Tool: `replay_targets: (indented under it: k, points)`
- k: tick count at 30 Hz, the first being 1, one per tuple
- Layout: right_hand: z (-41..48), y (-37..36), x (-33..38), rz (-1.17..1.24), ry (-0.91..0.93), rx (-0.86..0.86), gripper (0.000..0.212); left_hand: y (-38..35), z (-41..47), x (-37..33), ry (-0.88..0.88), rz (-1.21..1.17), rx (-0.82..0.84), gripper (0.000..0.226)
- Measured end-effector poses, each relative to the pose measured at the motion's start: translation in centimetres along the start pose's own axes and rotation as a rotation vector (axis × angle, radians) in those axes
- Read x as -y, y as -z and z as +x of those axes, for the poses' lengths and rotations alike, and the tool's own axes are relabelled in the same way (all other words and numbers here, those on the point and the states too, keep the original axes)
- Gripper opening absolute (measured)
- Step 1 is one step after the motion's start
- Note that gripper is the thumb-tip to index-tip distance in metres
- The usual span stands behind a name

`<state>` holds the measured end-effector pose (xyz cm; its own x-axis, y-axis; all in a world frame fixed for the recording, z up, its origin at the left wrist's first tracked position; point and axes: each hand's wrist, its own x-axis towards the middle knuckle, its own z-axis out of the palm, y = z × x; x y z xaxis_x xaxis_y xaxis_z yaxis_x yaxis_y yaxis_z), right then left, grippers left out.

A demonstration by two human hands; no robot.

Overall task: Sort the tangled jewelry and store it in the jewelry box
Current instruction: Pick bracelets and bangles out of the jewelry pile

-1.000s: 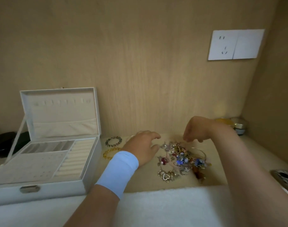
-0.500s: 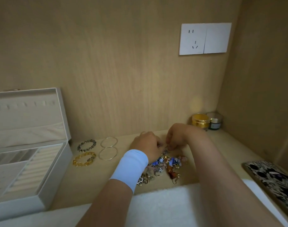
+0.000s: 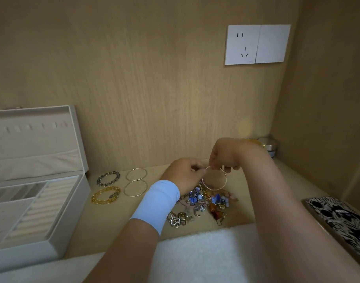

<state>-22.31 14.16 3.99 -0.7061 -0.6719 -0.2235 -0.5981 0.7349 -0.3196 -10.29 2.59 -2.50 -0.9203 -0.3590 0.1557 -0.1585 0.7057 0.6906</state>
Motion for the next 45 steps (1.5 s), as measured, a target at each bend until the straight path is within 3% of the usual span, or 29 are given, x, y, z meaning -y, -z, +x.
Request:
replay_targets:
  k: [3, 9, 18, 26, 34, 36, 41, 45]
  points:
    - [-0.4, 0.7, 0.8, 0.156, 0.088, -0.045, 0.005, 1.1, -0.1, -0.2, 0.045, -0.2, -0.024, 0.004]
    - [-1.1, 0.2, 3.0, 0.336, 0.243, -0.083, 0.011, 4.8, -1.3, 0.2, 0.084, -0.358, -0.154, 0.02]
    - [-1.5, -1.7, 7.2, 0.498, 0.377, 0.078, 0.008, 8.7, -5.1, 3.0, 0.142, -0.352, -0.277, 0.011]
    - [-2.1, -3.0, 8.5, 0.389, 0.387, 0.306, 0.036, 10.2, -6.5, 3.4, 0.178, -0.413, -0.407, 0.01]
    - [-1.2, -4.8, 9.0, 0.367, 0.369, 0.228, 0.008, 10.9, -7.1, 3.4, 0.234, -0.608, -0.391, 0.01]
    - [-1.0, -5.0, 9.0, 0.386, 0.363, 0.213, 0.007, 11.2, -7.3, 3.8, 0.25, -0.594, -0.366, 0.015]
    - [-1.1, -5.4, 9.6, 0.417, 0.382, 0.23, 0.004, 12.0, -8.2, 5.3, 0.299, -0.256, -0.357, 0.014]
    - [-1.4, -5.8, 10.3, 0.377, 0.412, 0.337, 0.009, 12.4, -9.9, 5.7, 0.314, -0.215, -0.324, 0.014]
